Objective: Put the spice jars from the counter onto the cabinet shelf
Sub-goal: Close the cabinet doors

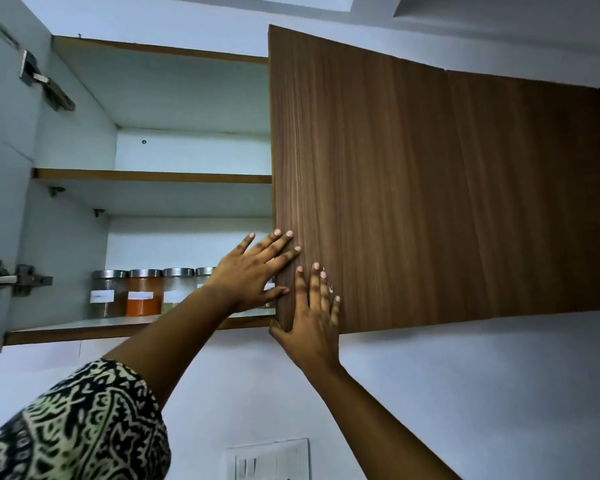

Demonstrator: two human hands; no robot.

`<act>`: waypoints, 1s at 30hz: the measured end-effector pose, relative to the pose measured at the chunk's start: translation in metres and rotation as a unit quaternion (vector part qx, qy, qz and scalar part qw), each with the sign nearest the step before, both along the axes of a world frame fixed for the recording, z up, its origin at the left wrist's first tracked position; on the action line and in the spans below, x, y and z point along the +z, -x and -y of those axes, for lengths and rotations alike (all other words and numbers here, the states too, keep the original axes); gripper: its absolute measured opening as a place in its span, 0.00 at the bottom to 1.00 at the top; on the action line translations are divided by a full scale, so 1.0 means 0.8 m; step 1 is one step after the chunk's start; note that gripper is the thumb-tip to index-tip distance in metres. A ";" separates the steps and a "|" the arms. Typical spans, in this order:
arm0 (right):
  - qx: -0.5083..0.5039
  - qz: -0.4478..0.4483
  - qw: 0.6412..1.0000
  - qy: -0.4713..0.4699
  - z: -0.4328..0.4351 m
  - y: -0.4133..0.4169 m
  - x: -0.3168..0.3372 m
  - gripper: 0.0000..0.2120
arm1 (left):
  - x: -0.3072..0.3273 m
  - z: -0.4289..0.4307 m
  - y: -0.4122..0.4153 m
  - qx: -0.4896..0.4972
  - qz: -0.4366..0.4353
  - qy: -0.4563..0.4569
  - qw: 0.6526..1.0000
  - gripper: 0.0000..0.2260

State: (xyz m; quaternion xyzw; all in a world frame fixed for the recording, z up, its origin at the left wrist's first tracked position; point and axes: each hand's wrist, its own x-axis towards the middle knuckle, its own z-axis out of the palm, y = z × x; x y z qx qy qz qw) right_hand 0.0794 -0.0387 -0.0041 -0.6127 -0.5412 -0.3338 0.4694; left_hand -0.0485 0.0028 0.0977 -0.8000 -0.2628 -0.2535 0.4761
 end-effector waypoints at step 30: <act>-0.047 0.044 0.994 0.094 -0.046 -0.021 -0.013 0.40 | -0.047 -0.049 -0.032 0.012 0.075 0.096 0.993 0.31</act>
